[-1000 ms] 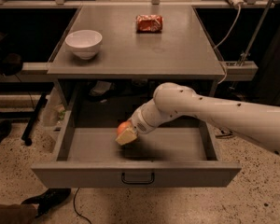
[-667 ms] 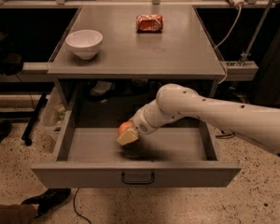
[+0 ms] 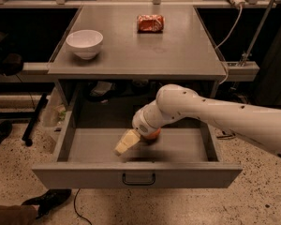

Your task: Place orange into top drawer

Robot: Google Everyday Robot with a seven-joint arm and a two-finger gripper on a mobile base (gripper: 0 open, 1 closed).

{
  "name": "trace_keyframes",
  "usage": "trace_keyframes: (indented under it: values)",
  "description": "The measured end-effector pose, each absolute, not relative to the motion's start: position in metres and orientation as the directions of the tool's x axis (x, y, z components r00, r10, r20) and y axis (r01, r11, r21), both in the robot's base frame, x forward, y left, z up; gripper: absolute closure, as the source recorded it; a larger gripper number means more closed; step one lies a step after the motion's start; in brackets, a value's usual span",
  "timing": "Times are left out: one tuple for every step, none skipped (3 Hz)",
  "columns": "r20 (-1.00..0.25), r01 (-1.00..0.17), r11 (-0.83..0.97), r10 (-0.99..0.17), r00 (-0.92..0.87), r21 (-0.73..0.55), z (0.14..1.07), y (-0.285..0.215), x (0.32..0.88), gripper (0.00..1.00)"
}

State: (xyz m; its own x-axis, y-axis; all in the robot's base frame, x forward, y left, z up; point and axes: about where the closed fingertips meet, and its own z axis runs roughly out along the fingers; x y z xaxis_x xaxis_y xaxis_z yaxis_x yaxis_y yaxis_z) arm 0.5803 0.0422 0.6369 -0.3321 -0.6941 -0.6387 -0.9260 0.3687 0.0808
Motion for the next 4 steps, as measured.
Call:
trace_keyframes:
  values:
    - [-0.659, -0.931, 0.355, -0.682, -0.317, 0.081, 0.656, 0.039, 0.574, 0.00]
    - [-0.649, -0.929, 0.365, -0.694, -0.311, 0.055, 0.696, 0.017, 0.567, 0.00]
    - [-0.625, -0.919, 0.393, -0.712, -0.320, 0.023, 0.746, -0.012, 0.554, 0.00]
    - [-0.608, -0.903, 0.429, -0.724, -0.326, -0.027, 0.795, -0.037, 0.536, 0.00]
